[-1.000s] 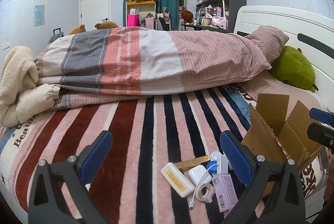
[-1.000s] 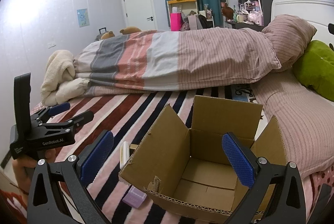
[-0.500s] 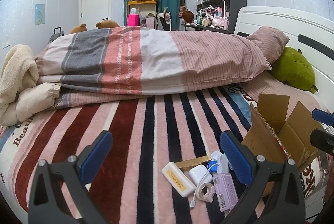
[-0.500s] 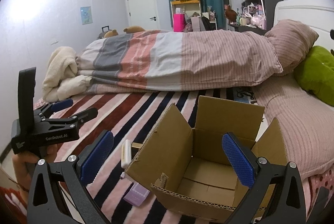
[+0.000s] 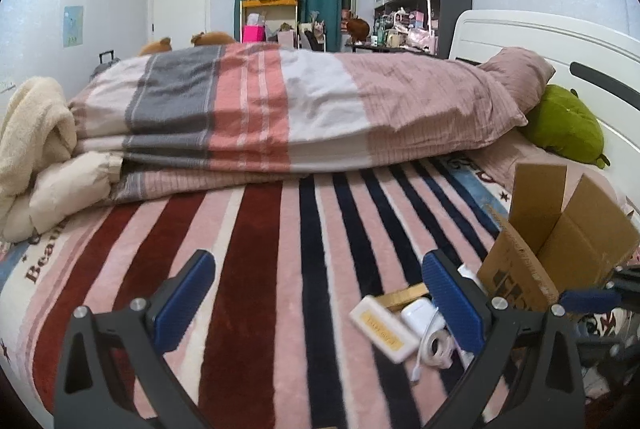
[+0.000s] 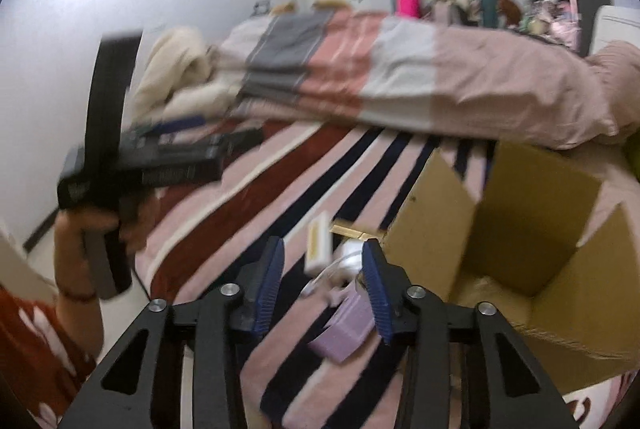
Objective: Organize rigid objects
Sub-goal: 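Lower the right tool over the lavender box and close on it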
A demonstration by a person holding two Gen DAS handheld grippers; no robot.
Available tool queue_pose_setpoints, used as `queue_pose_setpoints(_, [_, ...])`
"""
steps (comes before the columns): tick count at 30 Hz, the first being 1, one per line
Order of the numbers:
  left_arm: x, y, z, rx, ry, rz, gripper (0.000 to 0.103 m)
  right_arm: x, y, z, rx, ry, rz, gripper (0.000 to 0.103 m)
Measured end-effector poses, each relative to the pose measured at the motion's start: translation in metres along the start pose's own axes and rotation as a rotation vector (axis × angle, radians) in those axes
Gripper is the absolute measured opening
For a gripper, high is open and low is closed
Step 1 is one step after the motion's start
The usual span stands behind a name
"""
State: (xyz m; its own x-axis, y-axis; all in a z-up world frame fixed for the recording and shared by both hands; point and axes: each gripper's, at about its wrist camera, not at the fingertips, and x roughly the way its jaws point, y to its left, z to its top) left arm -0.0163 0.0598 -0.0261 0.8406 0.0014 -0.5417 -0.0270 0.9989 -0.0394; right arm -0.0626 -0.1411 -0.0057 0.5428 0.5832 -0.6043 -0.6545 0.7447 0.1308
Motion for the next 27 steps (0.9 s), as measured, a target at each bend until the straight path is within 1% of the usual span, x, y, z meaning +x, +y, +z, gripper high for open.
queue_pose_setpoints(2, [0.005, 0.006, -0.008, -0.004, 0.025, -0.022, 0.103, 0.013, 0.01, -0.004, -0.024, 0.052, 0.025, 0.035])
queue_pose_setpoints(3, [0.007, 0.008, -0.012, -0.003, 0.036, -0.025, 0.103, 0.017, 0.013, -0.005, -0.037, 0.069, 0.029, 0.031])
queue_pose_setpoints(5, [0.009, 0.011, -0.019, 0.002, 0.046, -0.016, 0.103, 0.014, 0.022, -0.005, -0.08, 0.061, 0.02, 0.03])
queue_pose_setpoints(6, [0.01, 0.013, -0.022, 0.005, 0.049, -0.008, 0.103, 0.011, 0.026, -0.005, -0.103, 0.055, 0.028, 0.03])
queue_pose_setpoints(8, [0.013, 0.016, -0.027, 0.001, 0.057, -0.003, 0.103, 0.007, 0.031, -0.007, -0.127, 0.072, 0.063, 0.03])
queue_pose_setpoints(13, [0.017, 0.023, -0.036, -0.018, 0.078, -0.015, 0.103, 0.028, 0.036, -0.013, -0.174, 0.213, 0.086, 0.03])
queue_pose_setpoints(15, [0.016, 0.024, -0.038, -0.021, 0.076, -0.018, 0.103, 0.042, 0.029, -0.016, -0.141, 0.297, 0.048, 0.03])
queue_pose_setpoints(17, [0.014, 0.025, -0.041, -0.025, 0.072, -0.031, 0.103, 0.061, 0.011, -0.022, -0.053, 0.403, 0.004, 0.03])
queue_pose_setpoints(19, [0.013, 0.026, -0.043, -0.026, 0.071, -0.049, 0.103, 0.074, -0.005, -0.029, 0.02, 0.468, -0.044, 0.03])
queue_pose_setpoints(20, [0.013, 0.026, -0.045, -0.024, 0.072, -0.056, 0.103, 0.079, -0.013, -0.033, 0.052, 0.488, -0.075, 0.03])
queue_pose_setpoints(22, [0.014, 0.024, -0.046, -0.015, 0.076, -0.066, 0.103, 0.083, -0.016, -0.031, 0.017, 0.471, -0.155, 0.031])
queue_pose_setpoints(23, [0.013, 0.024, -0.047, -0.011, 0.078, -0.066, 0.103, 0.084, -0.015, -0.031, 0.011, 0.47, -0.162, 0.031])
queue_pose_setpoints(24, [0.014, 0.022, -0.048, -0.003, 0.08, -0.063, 0.103, 0.088, -0.013, -0.03, 0.003, 0.475, -0.168, 0.034])
queue_pose_setpoints(25, [0.013, 0.021, -0.049, 0.005, 0.08, -0.061, 0.103, 0.09, -0.011, -0.031, -0.009, 0.485, -0.189, 0.036])
queue_pose_setpoints(27, [0.011, 0.019, -0.05, 0.026, 0.074, -0.053, 0.103, 0.094, -0.009, -0.034, -0.024, 0.498, -0.224, 0.037])
